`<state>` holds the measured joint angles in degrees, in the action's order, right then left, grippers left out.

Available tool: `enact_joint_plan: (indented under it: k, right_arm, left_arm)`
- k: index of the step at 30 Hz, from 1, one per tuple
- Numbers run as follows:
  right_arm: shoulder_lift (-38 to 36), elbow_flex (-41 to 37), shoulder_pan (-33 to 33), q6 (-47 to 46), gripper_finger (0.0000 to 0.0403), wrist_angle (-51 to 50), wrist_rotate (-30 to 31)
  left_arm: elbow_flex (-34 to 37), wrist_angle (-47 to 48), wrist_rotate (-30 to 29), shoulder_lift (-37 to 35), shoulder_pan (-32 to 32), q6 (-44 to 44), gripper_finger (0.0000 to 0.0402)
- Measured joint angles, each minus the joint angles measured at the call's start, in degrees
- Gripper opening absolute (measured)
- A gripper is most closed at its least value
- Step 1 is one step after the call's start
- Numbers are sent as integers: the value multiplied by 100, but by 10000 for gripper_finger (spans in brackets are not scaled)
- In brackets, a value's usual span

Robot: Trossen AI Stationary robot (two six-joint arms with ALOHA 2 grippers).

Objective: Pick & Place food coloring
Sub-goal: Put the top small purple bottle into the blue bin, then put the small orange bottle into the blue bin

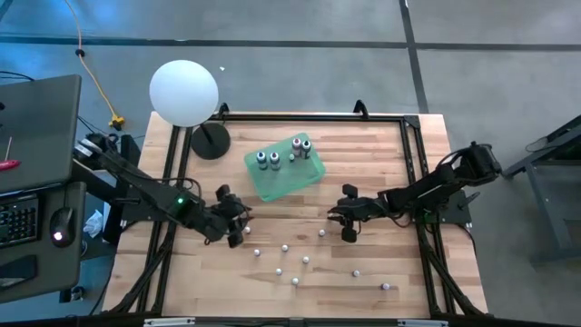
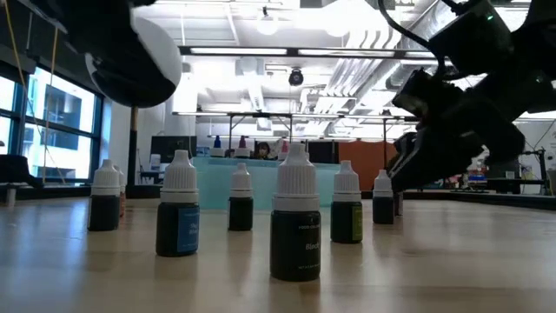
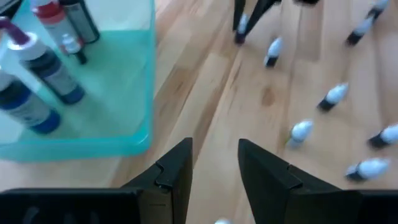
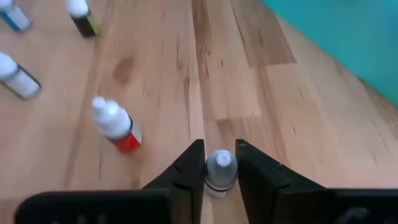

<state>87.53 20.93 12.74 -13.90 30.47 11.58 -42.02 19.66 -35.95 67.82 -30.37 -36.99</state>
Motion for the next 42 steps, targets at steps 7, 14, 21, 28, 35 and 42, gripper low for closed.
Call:
enact_joint_plan:
  k: [7,14,21,28,35,42]
  right_arm:
    - [-63,261,-71,379,58,1197,629]
    - [43,1519,-846,1263,60,1148,1521]
    - [936,2617,-1795,773,60,-220,866]
    - [2179,3312,-2402,503,61,-451,870]
    - [2629,3676,-2651,448,83,-489,425]
    - [2640,3804,-2661,537,104,-598,337]
  left_arm:
    - [87,-101,59,69,-2,-277,126]
    - [79,-337,-64,71,-2,-234,126]
    - [79,-310,411,75,-2,-402,126]
    - [72,-346,422,239,-2,-398,126]
    - [79,-325,518,438,-2,-385,126]
    - [79,-289,517,453,-2,-383,126]
